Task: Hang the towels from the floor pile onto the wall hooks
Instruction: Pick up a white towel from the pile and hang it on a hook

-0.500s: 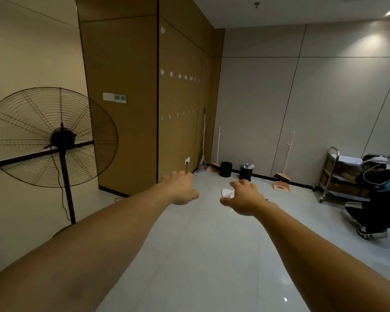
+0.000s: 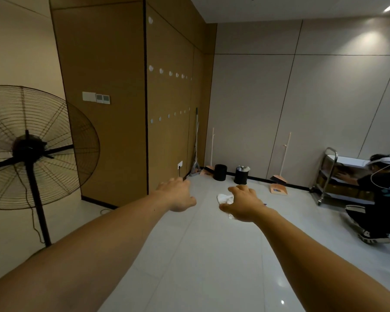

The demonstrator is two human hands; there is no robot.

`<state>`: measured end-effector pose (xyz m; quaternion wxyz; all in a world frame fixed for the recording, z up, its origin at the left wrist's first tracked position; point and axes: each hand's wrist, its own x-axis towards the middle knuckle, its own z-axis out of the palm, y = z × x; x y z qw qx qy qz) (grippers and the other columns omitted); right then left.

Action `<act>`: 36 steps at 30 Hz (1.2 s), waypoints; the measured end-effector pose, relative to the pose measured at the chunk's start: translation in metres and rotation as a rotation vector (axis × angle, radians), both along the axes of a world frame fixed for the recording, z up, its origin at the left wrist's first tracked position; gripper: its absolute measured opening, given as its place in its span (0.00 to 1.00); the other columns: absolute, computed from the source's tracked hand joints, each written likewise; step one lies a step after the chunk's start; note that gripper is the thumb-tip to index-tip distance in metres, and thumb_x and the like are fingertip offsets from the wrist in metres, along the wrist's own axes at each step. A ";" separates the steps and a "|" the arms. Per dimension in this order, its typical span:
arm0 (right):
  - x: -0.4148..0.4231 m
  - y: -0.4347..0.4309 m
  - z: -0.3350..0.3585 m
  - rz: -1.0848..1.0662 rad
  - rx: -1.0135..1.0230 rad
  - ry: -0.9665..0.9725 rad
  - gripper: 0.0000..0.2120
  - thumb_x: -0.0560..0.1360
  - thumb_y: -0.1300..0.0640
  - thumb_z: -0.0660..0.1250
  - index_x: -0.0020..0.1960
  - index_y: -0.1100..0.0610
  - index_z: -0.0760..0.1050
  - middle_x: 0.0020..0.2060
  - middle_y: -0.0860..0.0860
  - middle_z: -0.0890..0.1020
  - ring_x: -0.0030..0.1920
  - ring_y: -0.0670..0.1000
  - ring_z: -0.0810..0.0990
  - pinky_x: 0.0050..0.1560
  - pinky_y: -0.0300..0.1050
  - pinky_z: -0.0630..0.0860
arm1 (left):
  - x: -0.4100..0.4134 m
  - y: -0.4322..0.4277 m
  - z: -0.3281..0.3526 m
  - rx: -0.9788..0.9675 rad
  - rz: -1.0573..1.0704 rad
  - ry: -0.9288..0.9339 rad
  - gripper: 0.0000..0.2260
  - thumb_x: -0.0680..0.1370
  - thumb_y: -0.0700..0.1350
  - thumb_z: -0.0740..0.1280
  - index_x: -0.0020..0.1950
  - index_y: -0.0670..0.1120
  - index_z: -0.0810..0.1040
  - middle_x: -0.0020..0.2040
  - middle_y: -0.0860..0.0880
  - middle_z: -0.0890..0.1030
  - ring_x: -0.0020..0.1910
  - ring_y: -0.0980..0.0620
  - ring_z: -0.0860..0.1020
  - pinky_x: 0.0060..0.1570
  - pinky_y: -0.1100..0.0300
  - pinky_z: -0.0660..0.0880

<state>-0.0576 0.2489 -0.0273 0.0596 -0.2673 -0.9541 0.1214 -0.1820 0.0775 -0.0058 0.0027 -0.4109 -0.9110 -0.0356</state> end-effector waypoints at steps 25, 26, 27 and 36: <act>-0.305 0.268 -0.030 0.014 -0.037 -0.036 0.39 0.73 0.38 0.66 0.77 0.51 0.56 0.76 0.54 0.59 0.75 0.61 0.57 0.71 0.62 0.61 | -0.291 0.264 -0.023 0.010 0.013 -0.028 0.28 0.77 0.57 0.60 0.74 0.46 0.62 0.70 0.44 0.67 0.65 0.43 0.68 0.62 0.46 0.70; -0.321 0.279 -0.029 0.004 -0.035 -0.038 0.38 0.73 0.37 0.66 0.77 0.51 0.56 0.76 0.54 0.59 0.75 0.60 0.57 0.71 0.62 0.61 | -0.309 0.274 -0.021 0.015 0.005 -0.028 0.27 0.77 0.57 0.60 0.73 0.46 0.62 0.70 0.44 0.67 0.64 0.43 0.69 0.61 0.46 0.70; -0.337 0.291 -0.026 -0.005 -0.027 -0.040 0.38 0.73 0.37 0.66 0.77 0.51 0.56 0.76 0.54 0.59 0.74 0.60 0.57 0.70 0.61 0.61 | -0.327 0.284 -0.019 0.021 -0.002 -0.031 0.27 0.77 0.57 0.60 0.73 0.46 0.63 0.69 0.44 0.68 0.63 0.43 0.70 0.59 0.46 0.71; -0.458 0.378 -0.021 -0.043 -0.018 -0.042 0.38 0.73 0.37 0.66 0.77 0.51 0.57 0.75 0.54 0.60 0.73 0.61 0.58 0.70 0.59 0.61 | -0.458 0.375 -0.018 0.015 -0.042 -0.032 0.26 0.77 0.57 0.60 0.71 0.45 0.64 0.68 0.43 0.69 0.63 0.43 0.69 0.57 0.49 0.70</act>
